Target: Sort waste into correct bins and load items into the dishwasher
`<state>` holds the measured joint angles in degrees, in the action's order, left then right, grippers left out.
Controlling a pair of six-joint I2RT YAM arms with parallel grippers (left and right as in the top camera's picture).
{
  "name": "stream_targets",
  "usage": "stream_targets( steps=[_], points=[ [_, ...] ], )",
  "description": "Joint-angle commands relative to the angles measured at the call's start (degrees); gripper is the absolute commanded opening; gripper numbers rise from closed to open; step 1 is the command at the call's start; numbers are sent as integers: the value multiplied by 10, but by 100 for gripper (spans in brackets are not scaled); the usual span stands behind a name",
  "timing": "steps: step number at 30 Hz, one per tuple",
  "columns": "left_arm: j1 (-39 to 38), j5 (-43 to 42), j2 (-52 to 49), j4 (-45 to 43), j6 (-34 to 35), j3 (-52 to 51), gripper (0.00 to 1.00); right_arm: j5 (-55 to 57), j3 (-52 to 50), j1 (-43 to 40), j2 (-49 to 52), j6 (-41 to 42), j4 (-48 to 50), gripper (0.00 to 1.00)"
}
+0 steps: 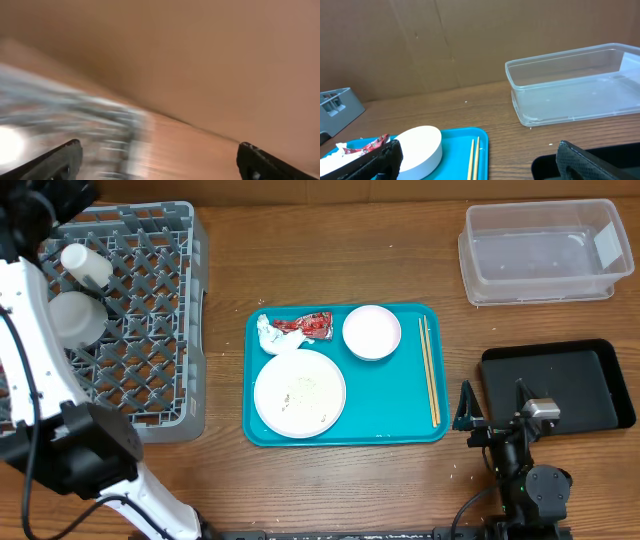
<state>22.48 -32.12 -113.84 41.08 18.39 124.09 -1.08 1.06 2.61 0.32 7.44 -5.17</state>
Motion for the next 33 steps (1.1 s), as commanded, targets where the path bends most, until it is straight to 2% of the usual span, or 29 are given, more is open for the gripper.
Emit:
stream_targets(
  steps=[1,5,8,10,11,13,15,16,20,21,25,33],
  points=[
    [-64,-231,-23,46,10,-5,100,4,-6,-1,-2,-2,3,100],
    [-170,-204,-39,173,-74,-6,100,4,-6,-1,-2,-2,3,100],
    [-273,-103,-57,238,-107,-6,100,4,-6,-1,-2,-2,3,100],
    [-324,-22,-65,250,-98,-6,97,4,-6,-1,-2,-2,3,100],
    [-379,83,-76,249,-67,-6,95,4,-6,-1,-2,-2,3,100],
    [-435,184,-89,244,-24,-6,87,4,-6,-1,-2,-2,3,100],
    [-486,221,-107,230,-8,-6,81,4,-6,-1,-2,-2,3,100],
    [-503,229,-115,223,-8,-6,80,4,-6,-1,-2,-2,3,100],
    [-561,258,-152,205,-8,-6,66,4,-6,-1,-2,-2,3,100],
    [-573,264,-163,204,-8,-6,59,4,-6,-1,-2,-2,3,100],
    [-620,270,-218,198,-6,-6,48,4,-6,-1,-2,-2,3,100],
    [-660,280,-243,183,10,-6,49,4,-6,-1,-2,-2,3,100]
  ],
)
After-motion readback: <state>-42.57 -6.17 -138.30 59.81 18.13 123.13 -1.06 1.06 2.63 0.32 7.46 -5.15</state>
